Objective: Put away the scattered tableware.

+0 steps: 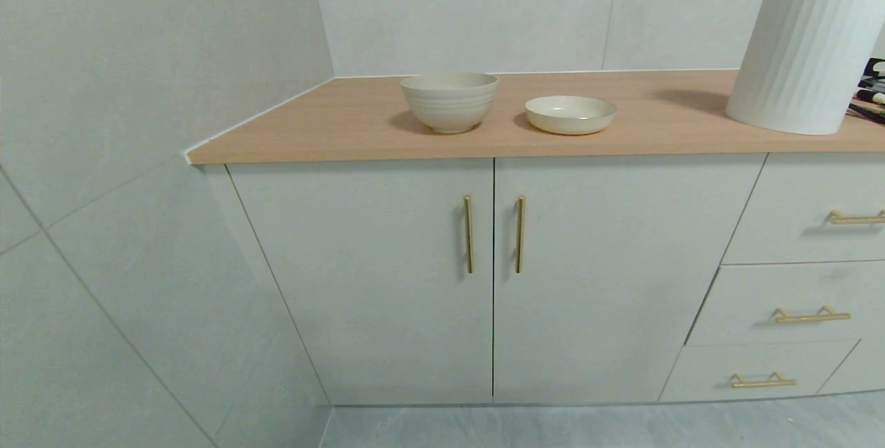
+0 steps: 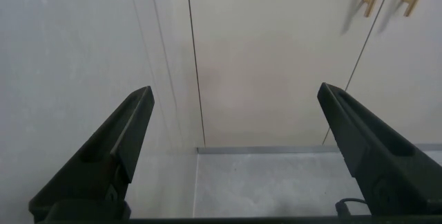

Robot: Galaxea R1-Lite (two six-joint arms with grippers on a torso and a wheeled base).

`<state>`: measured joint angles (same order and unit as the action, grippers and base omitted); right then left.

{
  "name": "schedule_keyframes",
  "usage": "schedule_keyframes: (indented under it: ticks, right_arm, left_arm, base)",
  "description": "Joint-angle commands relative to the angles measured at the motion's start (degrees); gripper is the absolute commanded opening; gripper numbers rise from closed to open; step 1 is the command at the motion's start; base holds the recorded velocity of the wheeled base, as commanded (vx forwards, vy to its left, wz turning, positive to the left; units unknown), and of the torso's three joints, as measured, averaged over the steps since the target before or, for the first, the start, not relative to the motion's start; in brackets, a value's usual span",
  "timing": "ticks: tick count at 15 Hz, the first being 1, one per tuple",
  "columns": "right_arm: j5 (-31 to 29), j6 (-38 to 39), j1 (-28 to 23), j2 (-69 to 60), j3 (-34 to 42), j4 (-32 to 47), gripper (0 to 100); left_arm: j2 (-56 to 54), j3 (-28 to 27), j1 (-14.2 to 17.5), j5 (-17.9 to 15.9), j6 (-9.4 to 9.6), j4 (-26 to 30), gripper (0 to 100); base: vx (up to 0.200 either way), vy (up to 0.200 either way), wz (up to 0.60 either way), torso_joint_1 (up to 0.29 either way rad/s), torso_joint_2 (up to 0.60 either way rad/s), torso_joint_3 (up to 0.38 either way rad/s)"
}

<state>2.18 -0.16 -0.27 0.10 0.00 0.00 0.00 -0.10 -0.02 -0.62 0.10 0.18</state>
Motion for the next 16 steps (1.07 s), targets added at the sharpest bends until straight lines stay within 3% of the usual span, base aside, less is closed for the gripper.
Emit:
schedule_keyframes:
  ticks: [1, 6, 14, 16]
  right_arm:
    - [0.0, 0.0, -0.1, 0.0, 0.0, 0.0, 100]
    - [0.0, 0.0, 0.0, 0.0, 0.0, 0.0, 100]
    - [-0.3, 0.2, -0.1, 0.0, 0.0, 0.0, 100]
    - [0.5, 2.9, 0.1, 0.2, -3.0, -3.2, 100]
  left_arm:
    - [0.0, 0.0, 0.0, 0.0, -0.01, 0.0, 100]
    - [0.0, 0.0, -0.1, 0.0, -0.01, 0.0, 100]
    - [0.0, 0.0, -0.1, 0.0, -0.01, 0.0, 100]
    - [0.0, 0.0, 0.0, 0.0, -0.01, 0.0, 100]
  base:
    - [0.0, 0.0, 0.0, 0.0, 0.0, 0.0]
    - [0.2, 0.0, 0.0, -0.003, 0.01, 0.004]
    - [0.0, 0.0, 0.0, 0.0, 0.0, 0.0]
    - [0.0, 0.0, 0.0, 0.0, 0.0, 0.0]
